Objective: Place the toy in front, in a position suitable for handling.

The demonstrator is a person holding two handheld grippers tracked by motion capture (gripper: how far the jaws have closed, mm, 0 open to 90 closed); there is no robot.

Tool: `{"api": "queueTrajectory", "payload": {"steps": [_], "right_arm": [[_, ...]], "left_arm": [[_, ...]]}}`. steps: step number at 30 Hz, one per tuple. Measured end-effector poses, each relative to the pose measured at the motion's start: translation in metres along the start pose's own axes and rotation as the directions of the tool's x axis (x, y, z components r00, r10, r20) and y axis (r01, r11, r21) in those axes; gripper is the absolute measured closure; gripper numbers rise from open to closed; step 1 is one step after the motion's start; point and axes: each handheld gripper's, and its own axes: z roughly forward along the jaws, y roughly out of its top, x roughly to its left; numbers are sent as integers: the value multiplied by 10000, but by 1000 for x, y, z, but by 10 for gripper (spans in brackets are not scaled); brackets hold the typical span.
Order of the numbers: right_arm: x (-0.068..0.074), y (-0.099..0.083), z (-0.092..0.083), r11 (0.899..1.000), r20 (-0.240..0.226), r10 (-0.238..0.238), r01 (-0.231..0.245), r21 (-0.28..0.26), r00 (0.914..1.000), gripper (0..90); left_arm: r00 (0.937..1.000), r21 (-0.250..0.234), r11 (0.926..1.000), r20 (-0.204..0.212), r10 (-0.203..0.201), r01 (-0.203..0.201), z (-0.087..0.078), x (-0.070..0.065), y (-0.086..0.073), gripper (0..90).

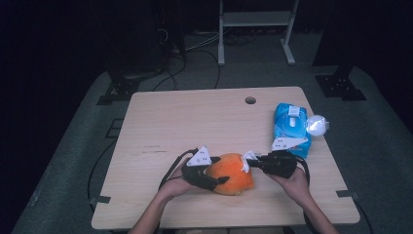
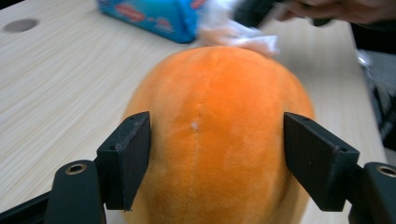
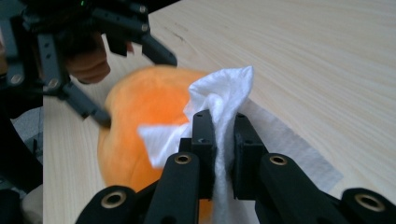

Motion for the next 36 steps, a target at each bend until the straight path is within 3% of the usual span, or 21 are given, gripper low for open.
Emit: {"api": "queueTrajectory", "payload": {"steps": [3, 6, 7, 9, 12, 15, 20, 25, 26, 27, 28, 29, 30, 33, 36], "right_arm": [[4, -1, -2, 10000, -282, -30, 29, -55, 9996, 813], [9, 2, -4, 9997, -506, -181, 171, -198, 9986, 813], [14, 6, -3, 9989, -759, -359, 335, -326, 9965, 813], [18, 8, 0, 9982, -599, -545, 529, -271, 9967, 813], [12, 6, 2, 9993, -436, -357, 352, -123, 9984, 813], [4, 2, 0, 10000, -219, -16, 17, 43, 9998, 813], [-3, -5, -3, 9987, -361, 433, -422, 295, 9984, 813], [5, 1, -4, 9999, -539, 97, -94, 72, 9985, 814], [11, 6, -4, 9998, -784, -55, 42, -175, 9969, 814], [15, 9, -3, 9995, -967, -102, 74, -297, 9953, 814], [19, 12, 0, 9992, -992, -270, 239, -324, 9947, 814], [23, 14, 2, 9987, -948, -465, 443, -256, 9944, 814], [26, 15, 4, 9978, -807, -660, 649, -157, 9946, 813], [26, 14, 6, 9970, -628, -777, 777, -28, 9950, 814], [13, 8, 1, 9990, -270, -442, 444, 69, 9987, 813]], "left_arm": [[9997, -28, 9997, -67, -242, 242, 1, 2, -1, 243], [9999, 18, 9999, -7, -110, 110, 2, 0, -1, 245], [9997, 20, 10000, 209, 93, -93, 3, -3, -1, 248], [9982, 95, 9990, 410, 441, -445, 3, -7, -1, 248], [9981, 150, 9987, 385, 477, -483, 0, -5, 0, 250], [9996, 150, 9996, 187, 224, -227, -1, 0, 0, 251], [9992, 34, 9992, 1, -389, 389, -2, 6, -2, 251], [9999, 85, 9999, 37, -111, 111, 4, -2, 1, 249], [9997, 49, 9997, 118, 236, -237, 9, -10, 5, 249], [9997, 49, 9997, 118, 236, -237, 9, -10, 5, 249], [9974, 94, 9974, 132, 714, -715, 13, -20, 9, 249], [9974, 94, 9974, 132, 714, -715, 13, -20, 9, 247], [9941, 279, 9937, 33, 1088, -1088, 14, -25, 12, 243], [9957, 179, 9956, 78, 921, -923, 13, -22, 9, 245], [9985, 73, 9985, 132, 534, -535, 11, -16, 6, 247]]}}
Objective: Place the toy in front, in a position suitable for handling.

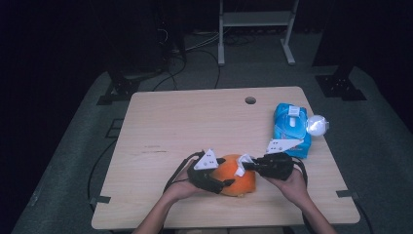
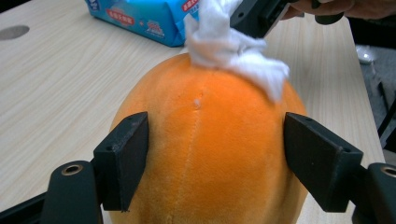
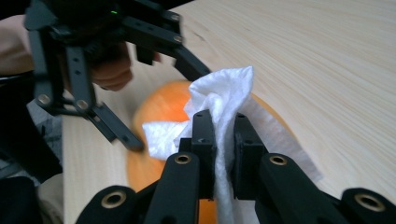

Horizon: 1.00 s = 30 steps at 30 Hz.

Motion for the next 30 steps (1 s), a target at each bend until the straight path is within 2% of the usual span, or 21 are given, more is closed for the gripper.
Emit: {"api": "queueTrajectory", "payload": {"steps": [2, 4, 7, 8, 11, 12, 13, 14, 16, 17, 18, 19, 20, 22, 23, 24, 25, 26, 27, 28, 30], "right_arm": [[-5, -3, -4, 9997, 72, 226, -226, -25, 9997, 813], [-4, -3, -4, 9996, 42, 283, -283, -75, 9996, 814], [3, 1, -2, 9997, -109, 22, -25, -223, 9999, 813], [10, 5, 2, 9992, -189, -337, 333, -202, 9993, 813], [13, 6, 5, 9987, -103, -514, 514, -14, 9986, 812], [10, 4, 6, 9992, -145, -383, 385, 142, 9992, 811], [10, 4, 6, 9992, -145, -383, 385, 142, 9992, 811], [5, 1, 3, 9997, -188, -204, 207, 141, 9996, 811], [1, -1, -1, 9999, -169, -88, 90, 122, 9998, 811], [1, -1, -1, 9999, -169, -88, 90, 122, 9998, 811], [-3, -2, -4, 10000, -78, 68, -68, 59, 9999, 811], [-3, -2, -4, 10000, -78, 68, -68, 59, 9999, 811], [-3, -1, -4, 9999, -149, 132, -132, 3, 9998, 811], [3, 2, -1, 9999, -126, -90, 89, -90, 9999, 812], [6, 4, 0, 9997, -215, -181, 177, -190, 9996, 811], [9, 7, 1, 9991, -337, -276, 265, -337, 9990, 812], [12, 9, 1, 9985, -527, -294, 269, -484, 9982, 811], [14, 11, 2, 9982, -664, -327, 292, -525, 9973, 811], [15, 12, 2, 9981, -646, -448, 419, -458, 9969, 811], [15, 12, 2, 9980, -573, -529, 509, -368, 9970, 811], [11, 9, -1, 9988, -488, -424, 412, -248, 9979, 811]], "left_arm": [[10000, -1, 10000, -6, 48, -48, 1, 0, 1, 247], [9998, 90, 9998, -59, 186, -186, 3, -5, 5, 236], [9996, 3, 9996, 19, 292, -292, 5, -9, 7, 230], [9990, 63, 9990, 15, 451, -452, 5, -11, 8, 223], [9988, 19, 9989, 163, 472, -472, 2, -9, 7, 200], [9988, -273, 9994, 424, 230, -219, -4, -2, 6, 192], [9988, -273, 9994, 424, 230, -219, -4, -2, 6, 174], [9985, -373, 9986, 402, -361, 376, -8, 7, 4, 131], [9968, -197, 9971, 310, -730, 736, -9, 14, -2, 102], [9968, -197, 9971, 310, -730, 736, -9, 14, -2, 94], [9922, -151, 9934, 536, -1126, 1136, -4, 18, -8, 96], [9922, -151, 9934, 536, -1126, 1136, -4, 18, -8, 112], [9921, -60, 9943, 672, -1058, 1064, 0, 15, -10, 139], [9954, 12, 9967, 501, -814, 814, 0, 10, -6, 210], [9954, 12, 9967, 501, -814, 814, 0, 10, -6, 230], [9989, 56, 9993, 302, -359, 358, -2, 3, 2, 246], [9989, 56, 9993, 302, -359, 358, -2, 3, 2, 254], [9997, 216, 9996, 124, 192, -194, -2, -5, 9, 255], [9994, 274, 9990, 38, 347, -348, -2, -8, 10, 254], [9994, 215, 9991, 65, 353, -355, -2, -8, 10, 251], [9997, -61, 10000, 259, 10, -9, -2, -3, 7, 205]]}}
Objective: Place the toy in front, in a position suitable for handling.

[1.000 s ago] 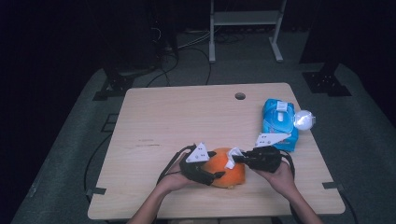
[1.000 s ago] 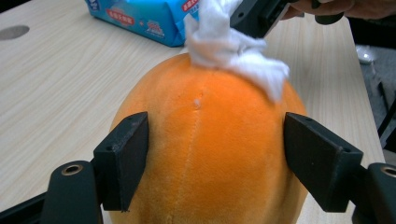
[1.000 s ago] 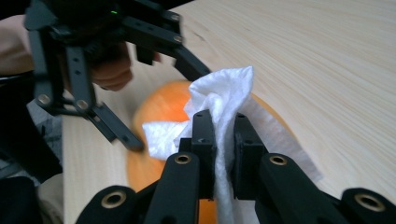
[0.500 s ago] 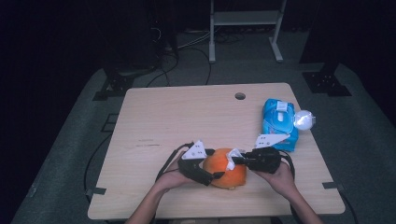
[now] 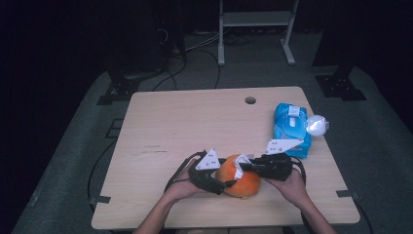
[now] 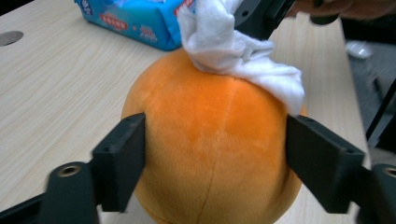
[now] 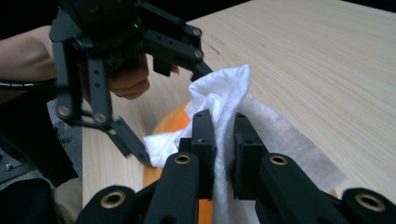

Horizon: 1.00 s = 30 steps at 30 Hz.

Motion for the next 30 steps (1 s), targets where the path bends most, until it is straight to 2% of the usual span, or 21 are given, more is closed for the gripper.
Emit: {"api": "queueTrajectory", "payload": {"steps": [1, 2, 3, 4, 6, 8, 9, 11, 12, 13, 14, 17, 21, 22, 24, 25, 26, 27, 28, 29, 30], "right_arm": [[-3, -2, -1, 10000, 6, 69, -69, 35, 10000, 811], [-5, -4, -2, 9998, -46, 175, -175, 45, 9998, 810], [-5, -4, -2, 9998, -46, 175, -175, 45, 9998, 810], [-8, -6, -3, 9997, -144, 234, -234, 27, 9996, 809], [-8, -6, -3, 9998, -89, 211, -211, 72, 9997, 809], [-7, -5, -1, 9998, -23, 159, -159, 97, 9999, 809], [-6, -4, -1, 9999, 9, 134, -134, 46, 9999, 810], [-5, -3, -1, 10000, -12, 75, -75, 10, 10000, 810], [2, 2, 0, 9998, -67, -47, 46, -192, 10000, 810], [2, 2, 0, 9998, -67, -47, 46, -192, 10000, 810], [11, 8, 3, 9988, -373, -191, 174, -450, 9991, 810], [19, 15, 1, 9971, -172, -667, 660, -388, 9976, 811], [8, 7, -5, 9992, -92, -335, 333, -204, 9994, 811], [5, 4, -4, 9995, -105, -246, 244, -192, 9996, 811], [2, 0, -5, 9997, -139, -122, 119, -198, 9998, 811], [1, 0, -7, 9997, -110, -115, 113, -199, 9999, 810], [-1, 1, -7, 9997, -51, -117, 116, -205, 9999, 811], [-1, 1, -7, 9997, -51, -117, 116, -205, 9999, 811], [-3, 1, -8, 9998, -53, -33, 32, -210, 10000, 811], [-3, 1, -8, 9998, -53, -33, 32, -210, 10000, 811], [-2, 2, -8, 9998, 37, -106, 106, -150, 9999, 811]], "left_arm": [[10000, 0, 10000, 0, 0, 0, 0, 0, 0, 173], [9985, -50, 9985, 33, -546, 547, 3, 6, -4, 124], [9985, -50, 9985, 33, -546, 547, 3, 6, -4, 88], [9945, 8, 9948, 226, -1022, 1022, 7, 10, -8, 83], [9922, -27, 9928, 324, -1200, 1201, 9, 12, -11, 85], [9921, -27, 9927, 338, -1208, 1210, 8, 11, -11, 169], [9957, 85, 9957, 113, -925, 924, 6, 8, -8, 213], [9972, 162, 9971, -14, -750, 750, 4, 6, -5, 234], [9991, 189, 9991, -208, -376, 379, 3, -1, 4, 265], [9991, 189, 9991, -208, -376, 379, 3, -1, 4, 278], [9988, 222, 9995, -417, 248, -239, 1, -11, 15, 285], [9954, 271, 9976, -703, 649, -631, -2, -17, 22, 286], [9987, -142, 9995, -426, 271, -278, -4, -12, 17, 223], [9997, -327, 9995, -252, -48, 40, -3, -7, 13, 187], [9994, -319, 9992, -262, -234, 226, -3, -4, 11, 129], [9982, -325, 9981, -267, -539, 530, -2, 0, 8, 107], [9927, -322, 9922, 23, -1206, 1206, 0, 6, 2, 106], [9927, -322, 9922, 23, -1206, 1206, 0, 6, 2, 111], [9890, -367, 9888, 358, -1437, 1450, 3, 6, -2, 156], [9890, -367, 9888, 358, -1437, 1450, 3, 6, -2, 210], [9942, -393, 9934, 103, -1070, 1074, 4, 2, -2, 236]]}}
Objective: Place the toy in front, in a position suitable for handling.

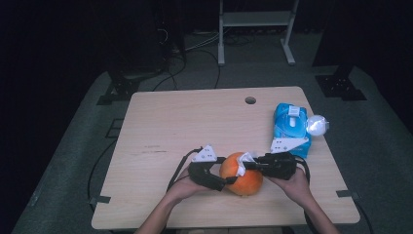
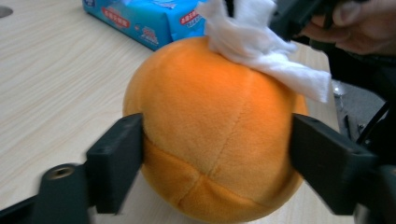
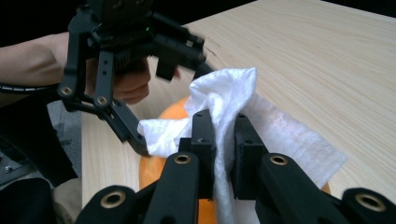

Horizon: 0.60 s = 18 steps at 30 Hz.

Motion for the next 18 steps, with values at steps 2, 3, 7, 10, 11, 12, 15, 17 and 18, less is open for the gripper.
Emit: {"api": "queueTrajectory", "payload": {"steps": [2, 3, 7, 10, 11, 12, 15, 17, 18], "right_arm": [[4, 2, 0, 9999, 89, -118, 118, -8, 9999, 811], [4, 2, 0, 9999, 89, -118, 118, -8, 9999, 811], [29, 14, 8, 9952, -61, -977, 977, -25, 9952, 812], [36, 17, 14, 9905, -35, -1359, 1360, 214, 9907, 813], [34, 16, 12, 9908, -28, -1338, 1338, 222, 9910, 813], [31, 15, 9, 9926, 45, -1202, 1201, 201, 9927, 813], [21, 10, -1, 9966, 235, -820, 817, 108, 9964, 812], [15, 7, -7, 9976, 352, -683, 680, 89, 9970, 812], [13, 6, -10, 9982, 421, -602, 599, 86, 9973, 812]], "left_arm": [[9999, 67, 9999, -60, 130, -130, -1, -2, 1, 273], [9992, 87, 9993, -169, 365, -364, -2, -4, 3, 273], [9830, 302, 9833, -356, 1803, -1793, 1, -27, 16, 292], [9672, 587, 9677, -535, 2482, -2451, 3, -36, 18, 293], [9674, 608, 9676, -508, 2480, -2449, 2, -34, 17, 293], [9698, 558, 9700, -463, 2393, -2367, 2, -33, 16, 294], [9731, 569, 9726, -364, 2275, -2253, 2, -29, 12, 292], [9756, 565, 9748, -293, 2175, -2156, 2, -27, 10, 282], [9774, 556, 9765, -261, 2099, -2082, 1, -26, 10, 272]]}}
